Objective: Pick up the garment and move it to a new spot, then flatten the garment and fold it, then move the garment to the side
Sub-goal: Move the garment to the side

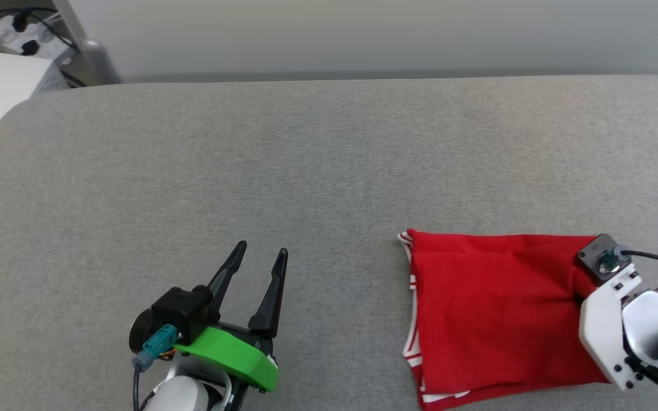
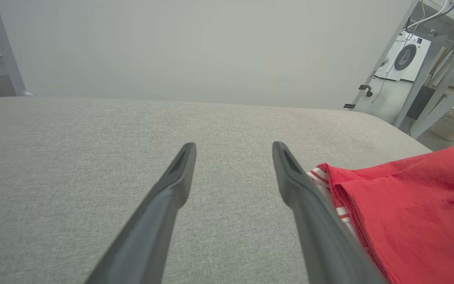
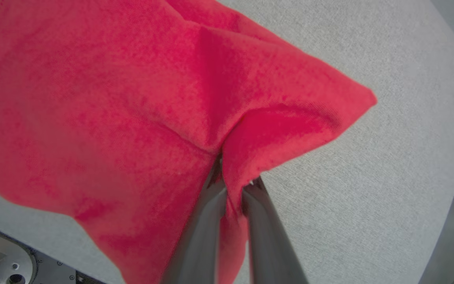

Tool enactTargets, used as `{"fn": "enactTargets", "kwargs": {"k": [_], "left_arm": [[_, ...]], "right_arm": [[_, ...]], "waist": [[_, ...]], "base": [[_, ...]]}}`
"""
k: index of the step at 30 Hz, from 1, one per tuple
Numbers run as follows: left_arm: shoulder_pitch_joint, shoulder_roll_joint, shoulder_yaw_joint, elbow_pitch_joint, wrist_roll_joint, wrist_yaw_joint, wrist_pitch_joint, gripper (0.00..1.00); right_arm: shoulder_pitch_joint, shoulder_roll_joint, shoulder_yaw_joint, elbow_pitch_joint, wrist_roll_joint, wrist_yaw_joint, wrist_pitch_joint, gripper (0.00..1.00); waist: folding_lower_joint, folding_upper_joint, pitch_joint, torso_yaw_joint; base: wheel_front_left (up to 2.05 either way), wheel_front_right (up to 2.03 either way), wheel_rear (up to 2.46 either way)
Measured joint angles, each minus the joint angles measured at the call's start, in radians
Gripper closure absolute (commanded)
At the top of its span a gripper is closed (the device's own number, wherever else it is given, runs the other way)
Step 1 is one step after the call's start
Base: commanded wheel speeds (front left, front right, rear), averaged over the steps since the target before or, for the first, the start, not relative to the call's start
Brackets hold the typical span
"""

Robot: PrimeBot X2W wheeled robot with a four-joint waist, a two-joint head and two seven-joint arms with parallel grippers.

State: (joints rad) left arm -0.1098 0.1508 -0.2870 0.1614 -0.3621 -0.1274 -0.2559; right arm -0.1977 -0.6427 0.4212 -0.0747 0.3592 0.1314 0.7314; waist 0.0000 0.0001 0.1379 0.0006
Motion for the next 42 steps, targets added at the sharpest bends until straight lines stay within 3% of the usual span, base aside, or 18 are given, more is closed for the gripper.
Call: {"fn": "enactTargets", "kwargs": {"k": [6,15,29,42], "left_arm": [[-0.041,0.015,-0.017,-0.026,0.004,0.0,0.0,0.0],[-0.16,0.072,-0.049,-0.059,0.011,0.0,0.0,0.0],[-0.257,0.171,-0.032,-0.177,0.014,0.0,0.006,0.0],[-0.277,0.19,-0.024,-0.278,0.013,0.004,0.019,0.0]], "right_arm": [[-0.088,-0.174,0.02,0.006,0.012,0.0,-0.016,1.0],[-0.142,-0.292,-0.078,0.212,0.039,0.0,-0.201,1.0],[-0.313,-0.251,-0.293,0.597,-0.042,0.0,-0.518,1.0],[-0.423,-0.201,-0.399,0.801,-0.156,0.0,-0.627,1.0]], "waist": [[0.0,0.0,0.035,-0.096],[0.0001,0.0,0.178,-0.177],[0.0001,0.0,0.416,-0.236],[0.0,0.0,0.532,-0.203]], "base": [[0.0,0.0,0.0],[0.0,0.0,0.0],[0.0,0.0,0.0],[0.0,0.0,0.0]]}}
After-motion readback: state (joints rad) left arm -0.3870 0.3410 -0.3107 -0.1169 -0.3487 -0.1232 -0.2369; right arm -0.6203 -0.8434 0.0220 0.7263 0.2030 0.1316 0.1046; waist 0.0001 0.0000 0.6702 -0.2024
